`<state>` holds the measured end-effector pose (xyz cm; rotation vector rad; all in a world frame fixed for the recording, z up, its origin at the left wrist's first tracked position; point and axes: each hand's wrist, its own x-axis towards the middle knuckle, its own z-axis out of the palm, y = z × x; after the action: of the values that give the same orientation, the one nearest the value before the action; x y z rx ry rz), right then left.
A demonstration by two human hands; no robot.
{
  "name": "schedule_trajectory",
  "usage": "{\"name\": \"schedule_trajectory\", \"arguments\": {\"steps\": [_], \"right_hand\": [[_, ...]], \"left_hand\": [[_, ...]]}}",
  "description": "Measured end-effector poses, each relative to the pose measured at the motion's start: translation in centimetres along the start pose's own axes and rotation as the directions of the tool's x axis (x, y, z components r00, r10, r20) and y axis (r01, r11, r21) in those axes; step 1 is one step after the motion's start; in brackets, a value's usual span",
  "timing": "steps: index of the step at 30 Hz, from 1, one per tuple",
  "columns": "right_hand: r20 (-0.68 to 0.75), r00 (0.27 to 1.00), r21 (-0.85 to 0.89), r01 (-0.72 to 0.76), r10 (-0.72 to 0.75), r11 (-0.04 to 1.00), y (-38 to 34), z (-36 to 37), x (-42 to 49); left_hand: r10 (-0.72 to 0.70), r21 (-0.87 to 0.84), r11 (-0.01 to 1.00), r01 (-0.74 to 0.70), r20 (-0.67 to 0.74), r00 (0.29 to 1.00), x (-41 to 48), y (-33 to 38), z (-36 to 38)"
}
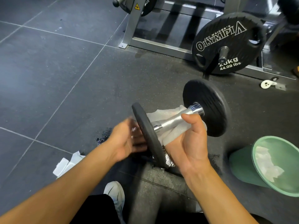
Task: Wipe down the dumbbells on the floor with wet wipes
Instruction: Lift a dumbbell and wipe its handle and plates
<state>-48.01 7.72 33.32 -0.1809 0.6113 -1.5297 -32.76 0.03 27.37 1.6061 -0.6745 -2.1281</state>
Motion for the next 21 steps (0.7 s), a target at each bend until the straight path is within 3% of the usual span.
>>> {"name": "schedule_trajectory", "arguments": {"steps": [1,2,3,5,6,7,9,11,12,13,14,15,16,17,19,20,21], "right_hand": [[-0.007,1.000,0.005,-0.007,0.007,1.000,-0.1,0.1,0.0],[-0.010,1.000,0.015,-0.014,0.014,1.000,-0.1,0.1,0.0],[-0.002,1.000,0.025,-0.021,0.021,0.999,-0.1,0.2,0.1],[0.005,0.999,0.029,-0.038,0.037,0.999,0.0,0.3,0.1],[-0.003,0.999,0.024,-0.046,0.046,0.999,0.1,0.1,0.1],[-0.007,0.999,0.014,-0.053,0.053,0.998,0.0,0.2,0.0],[-0.007,0.999,-0.001,-0.053,0.053,0.999,-0.2,0.3,-0.3],[0.007,0.998,0.011,-0.059,0.059,0.998,-0.4,0.6,-0.6],[0.008,0.998,0.015,-0.059,0.059,0.998,-0.3,0.5,-0.6],[-0.005,0.999,0.012,-0.054,0.054,0.998,-0.3,0.4,-0.6],[-0.026,0.998,-0.006,-0.050,0.050,0.999,-0.3,0.2,-0.6],[-0.031,0.998,-0.013,-0.053,0.053,0.998,-0.3,0.2,-0.6],[-0.030,0.998,-0.011,-0.054,0.054,0.998,-0.2,0.1,-0.5],[-0.017,0.998,-0.010,-0.056,0.056,0.998,-0.1,0.2,-0.5],[-0.031,0.998,-0.019,-0.056,0.056,0.998,0.1,0.0,-0.2],[-0.048,0.997,-0.026,-0.056,0.054,0.998,0.2,-0.1,0.0],[-0.054,0.997,-0.021,-0.061,0.059,0.998,0.3,-0.1,0.1]], "left_hand": [[0.192,-0.141,0.971,-0.193,-0.020,0.981,-0.2,0.7,0.3],[0.411,-0.215,0.887,-0.408,-0.035,0.911,-0.7,1.2,0.6],[0.616,-0.195,0.769,-0.609,-0.029,0.787,-1.7,1.5,1.2],[0.863,0.100,0.476,-0.874,0.140,0.486,-2.9,0.9,2.0],[0.890,0.249,0.333,-0.910,0.236,0.390,-2.8,0.1,2.2],[0.887,0.328,0.286,-0.900,0.266,0.378,-2.6,-0.5,2.4],[0.855,0.311,0.431,-0.847,0.158,0.493,-2.3,-0.6,3.1],[0.690,0.108,0.714,-0.692,0.060,0.721,-2.2,0.3,3.5],[0.490,-0.018,0.872,-0.490,0.066,0.869,-2.1,0.9,3.2],[0.216,-0.050,0.976,-0.212,0.108,0.970,-1.7,1.2,2.6],[-0.033,-0.017,0.999,0.036,0.164,0.986,-1.3,1.1,1.7],[-0.172,0.063,0.985,0.163,0.189,0.967,-1.2,0.9,1.2],[-0.192,0.127,0.976,0.175,0.134,0.972,-0.9,0.6,0.9],[-0.135,0.140,0.982,0.129,0.032,0.990,-0.8,0.7,0.7],[0.182,-0.021,0.982,-0.185,-0.116,0.977,-0.4,1.4,0.6],[0.402,-0.061,0.908,-0.414,-0.149,0.904,-0.9,1.8,0.7],[0.617,-0.016,0.780,-0.625,-0.148,0.773,-1.5,2.1,0.8]]}}
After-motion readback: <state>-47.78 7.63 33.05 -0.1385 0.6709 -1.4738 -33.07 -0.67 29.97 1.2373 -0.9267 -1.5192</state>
